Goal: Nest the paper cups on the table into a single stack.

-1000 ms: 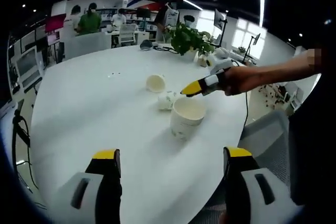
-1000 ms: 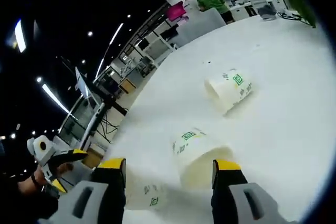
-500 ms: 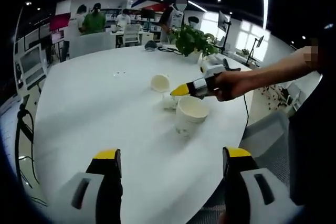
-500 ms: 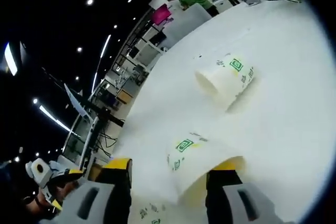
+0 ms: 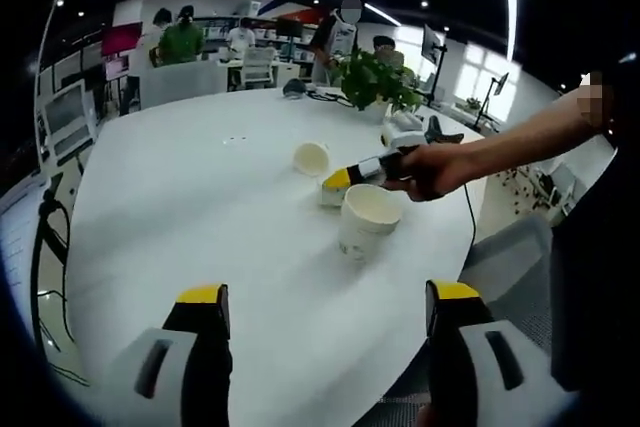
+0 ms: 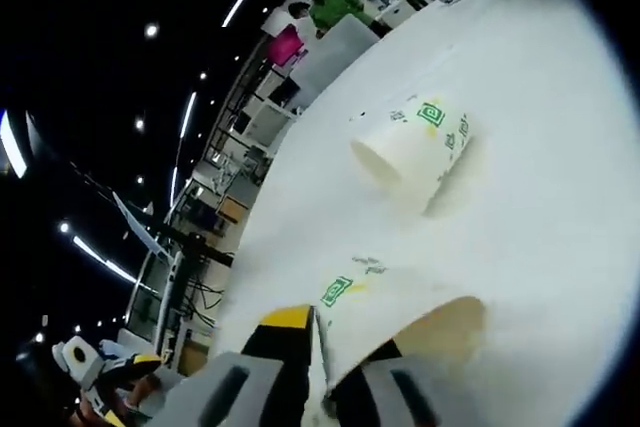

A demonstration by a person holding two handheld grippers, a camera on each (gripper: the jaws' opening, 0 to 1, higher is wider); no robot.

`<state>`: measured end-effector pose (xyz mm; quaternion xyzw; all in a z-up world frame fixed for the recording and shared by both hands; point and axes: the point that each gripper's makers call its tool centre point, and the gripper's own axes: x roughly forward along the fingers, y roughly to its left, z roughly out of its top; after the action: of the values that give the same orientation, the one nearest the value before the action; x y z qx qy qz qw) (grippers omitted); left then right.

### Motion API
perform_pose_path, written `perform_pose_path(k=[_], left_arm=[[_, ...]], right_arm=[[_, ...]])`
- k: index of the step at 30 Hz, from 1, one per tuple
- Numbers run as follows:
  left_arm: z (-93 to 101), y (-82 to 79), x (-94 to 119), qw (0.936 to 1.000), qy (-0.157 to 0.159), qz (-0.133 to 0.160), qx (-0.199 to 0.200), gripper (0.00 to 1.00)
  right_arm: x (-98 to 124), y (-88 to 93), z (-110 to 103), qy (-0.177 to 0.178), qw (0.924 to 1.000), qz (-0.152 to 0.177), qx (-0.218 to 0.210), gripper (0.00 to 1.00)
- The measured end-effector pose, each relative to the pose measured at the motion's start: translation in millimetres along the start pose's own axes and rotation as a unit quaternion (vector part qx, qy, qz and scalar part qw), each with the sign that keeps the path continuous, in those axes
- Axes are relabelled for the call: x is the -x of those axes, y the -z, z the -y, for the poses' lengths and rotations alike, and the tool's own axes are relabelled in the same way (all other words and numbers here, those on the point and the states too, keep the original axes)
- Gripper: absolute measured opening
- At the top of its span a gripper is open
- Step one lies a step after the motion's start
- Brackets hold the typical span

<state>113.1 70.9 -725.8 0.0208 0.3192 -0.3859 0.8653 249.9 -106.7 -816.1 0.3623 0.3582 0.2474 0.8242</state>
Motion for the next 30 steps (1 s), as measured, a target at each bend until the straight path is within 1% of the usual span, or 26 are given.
perform_pose_path(k=[2,10,11,16,20,21,23,25,30], left_arm=[[0.7,0.5,0,1.0,0.0,-0.001,-0.001,0.78],[2.7,0.1,-2,1.0,0.003,0.001,0.0,0.78],[2.9,-0.3,-3,1.0,0.003,0.002,0.0,0.78],[3.4,-2.1,-6,1.0,0.004,0.005,-0.002,0.78],[7.2,-4.4,-8,0.9999,0.008,0.007,-0.004,0.78],[7.9,-4.8,-8,0.9999,0.009,0.007,-0.005,0.78],[7.6,-4.5,-9,0.9999,0.01,0.007,-0.005,0.78],[9.0,-5.2,-10,0.9999,0.012,0.007,-0.007,0.78],[10.0,-6.1,-12,0.9998,0.015,0.008,-0.009,0.78]], right_arm=[[2,-1.1,0,0.0,1.0,0.004,0.006,0.0],[15,-1.8,-4,-0.001,0.9994,-0.004,0.034,0.0],[17,-2.5,-3,0.001,0.9992,-0.006,0.038,0.0],[32,5.7,-8,0.009,0.9967,-0.028,0.075,0.0],[42,5.6,-9,0.015,0.9943,-0.038,0.098,0.0],[42,0.6,-4,0.017,0.9936,-0.04,0.104,0.0],[45,-2.4,-4,0.018,0.993,-0.04,0.11,0.0],[52,-6.2,-9,0.022,0.9905,-0.042,0.129,0.0],[57,-14.5,-11,0.024,0.9851,-0.051,0.162,0.0]])
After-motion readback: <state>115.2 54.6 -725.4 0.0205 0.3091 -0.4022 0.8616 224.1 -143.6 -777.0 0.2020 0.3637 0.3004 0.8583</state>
